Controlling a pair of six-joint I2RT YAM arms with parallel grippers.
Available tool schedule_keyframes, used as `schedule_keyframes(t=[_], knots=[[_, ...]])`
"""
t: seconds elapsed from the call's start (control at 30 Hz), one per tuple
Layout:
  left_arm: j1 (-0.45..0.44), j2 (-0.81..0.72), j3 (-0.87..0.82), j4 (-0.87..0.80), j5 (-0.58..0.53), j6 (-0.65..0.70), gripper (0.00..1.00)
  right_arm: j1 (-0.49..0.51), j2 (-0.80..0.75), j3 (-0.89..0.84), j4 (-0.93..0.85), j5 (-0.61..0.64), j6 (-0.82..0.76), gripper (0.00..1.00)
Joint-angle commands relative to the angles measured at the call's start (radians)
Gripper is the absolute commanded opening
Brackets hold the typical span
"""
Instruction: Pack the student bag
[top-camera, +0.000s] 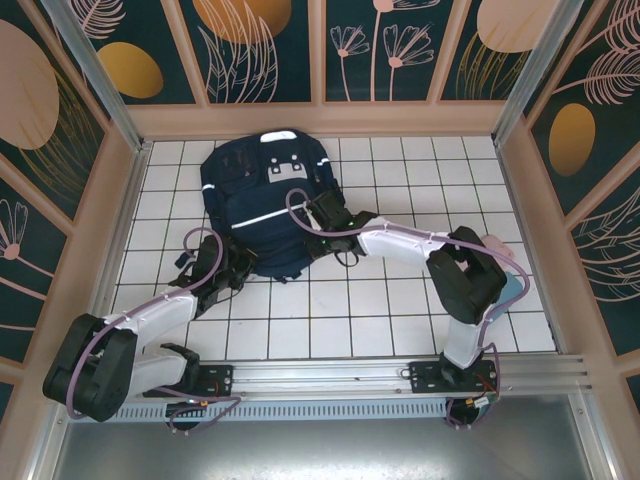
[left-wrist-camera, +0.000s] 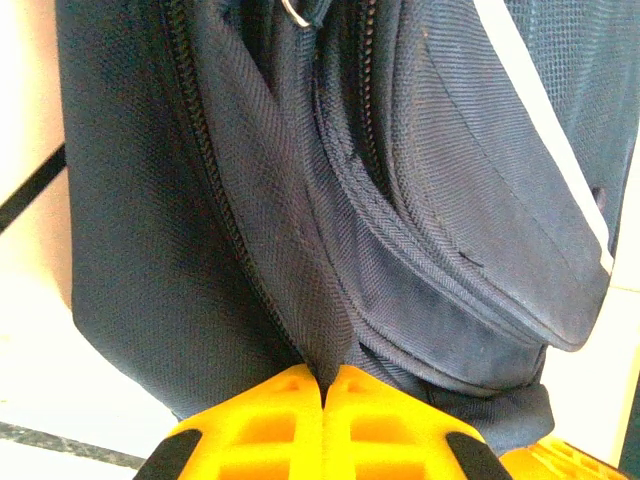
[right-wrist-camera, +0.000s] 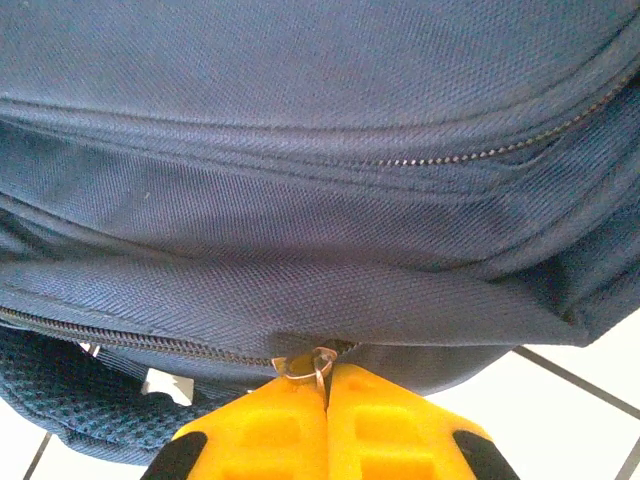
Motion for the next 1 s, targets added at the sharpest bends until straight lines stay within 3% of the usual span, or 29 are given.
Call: schedule_keyframes(t=[0.0,0.2,0.4,0.47,0.6,0.7,0.73,0.83,0.97], knots=[[0.023,0.011,-0.008,-0.118,-0.128,0.036,0.00,-0.146,-0.009,0.059,-0.023,0.116,-0.047,0.00],[0.025,-0.018,-0.015,-0.145,-0.153,0.044,0.00,-0.195,-0.026,0.071,-0.031,0.095,-0.095,0.00],[0.023,-0.022,-0.007,-0.118,-0.139,0.072,0.00,-0.172,-0.127,-0.027,-0.002,-0.298,-0.141,0.00],[0.023,-0.012,0.001,-0.097,-0.122,0.086,0.00,-0.125,-0.144,-0.043,0.003,-0.344,-0.141,0.00],[0.023,0.005,0.014,-0.070,-0.104,0.099,0.00,-0.025,-0.124,-0.035,0.001,-0.322,-0.127,0.00],[0.023,0.004,0.020,-0.079,-0.112,0.100,0.00,-0.020,-0.089,-0.026,-0.011,-0.196,-0.063,0.00],[0.023,0.000,0.021,-0.085,-0.116,0.103,0.00,-0.028,-0.078,-0.028,-0.015,-0.171,-0.043,0.02],[0.023,-0.028,0.032,-0.121,-0.129,0.117,0.00,-0.072,-0.055,-0.057,0.024,-0.191,0.016,0.24],[0.023,-0.067,0.065,-0.193,-0.126,0.153,0.18,-0.129,-0.031,-0.082,0.128,-0.281,0.095,0.42]])
